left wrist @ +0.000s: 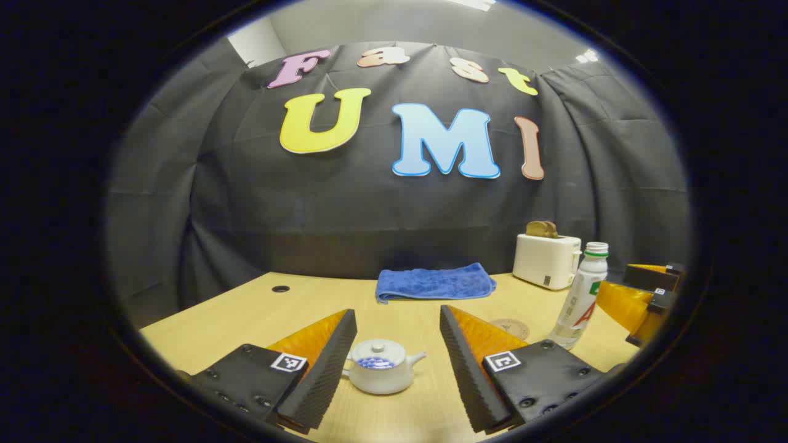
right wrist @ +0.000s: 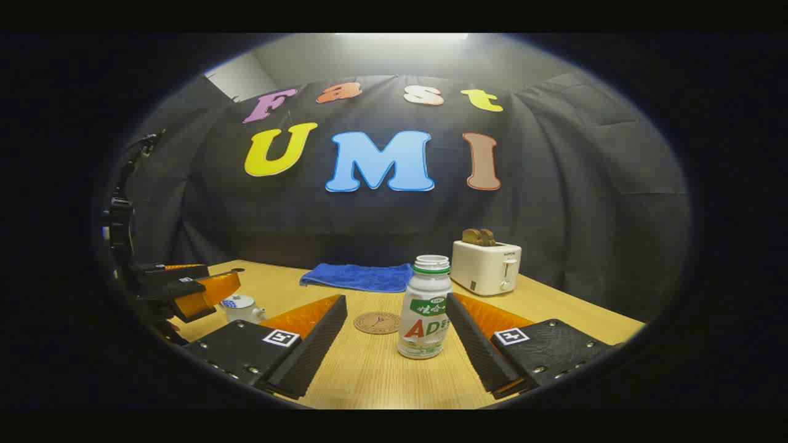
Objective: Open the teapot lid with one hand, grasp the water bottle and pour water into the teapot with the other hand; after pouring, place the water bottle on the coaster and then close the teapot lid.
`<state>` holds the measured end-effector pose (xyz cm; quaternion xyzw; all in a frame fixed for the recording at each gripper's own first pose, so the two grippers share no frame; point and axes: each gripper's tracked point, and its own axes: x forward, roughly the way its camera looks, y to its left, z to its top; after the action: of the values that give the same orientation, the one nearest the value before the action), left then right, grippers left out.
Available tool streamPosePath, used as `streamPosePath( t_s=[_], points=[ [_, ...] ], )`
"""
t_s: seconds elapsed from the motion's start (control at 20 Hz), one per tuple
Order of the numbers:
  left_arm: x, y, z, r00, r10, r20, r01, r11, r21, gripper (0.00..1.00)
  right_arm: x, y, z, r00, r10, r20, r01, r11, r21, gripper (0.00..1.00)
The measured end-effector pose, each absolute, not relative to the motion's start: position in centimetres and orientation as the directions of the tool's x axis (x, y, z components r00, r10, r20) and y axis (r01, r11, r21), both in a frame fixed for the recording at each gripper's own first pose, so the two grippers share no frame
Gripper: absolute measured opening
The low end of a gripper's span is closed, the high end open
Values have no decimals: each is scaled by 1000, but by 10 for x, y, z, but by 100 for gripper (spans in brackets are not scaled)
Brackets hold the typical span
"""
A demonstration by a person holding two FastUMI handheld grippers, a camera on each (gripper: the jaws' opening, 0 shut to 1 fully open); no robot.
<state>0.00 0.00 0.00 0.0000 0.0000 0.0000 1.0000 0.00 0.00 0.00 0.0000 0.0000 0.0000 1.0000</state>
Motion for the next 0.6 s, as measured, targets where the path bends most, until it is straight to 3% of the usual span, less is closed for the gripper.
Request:
streamPosePath(
  t_s=[0.45,0.6],
  points=[
    [40,19,-36,997,22,-68,-21,1000,2,91,8,-12,-22,999,-16,-42,17,999,27,99],
    [48,23,-45,996,25,-82,-26,1000,-8,77,11,-16,-29,998,-18,-56,20,999,39,99]
  ],
)
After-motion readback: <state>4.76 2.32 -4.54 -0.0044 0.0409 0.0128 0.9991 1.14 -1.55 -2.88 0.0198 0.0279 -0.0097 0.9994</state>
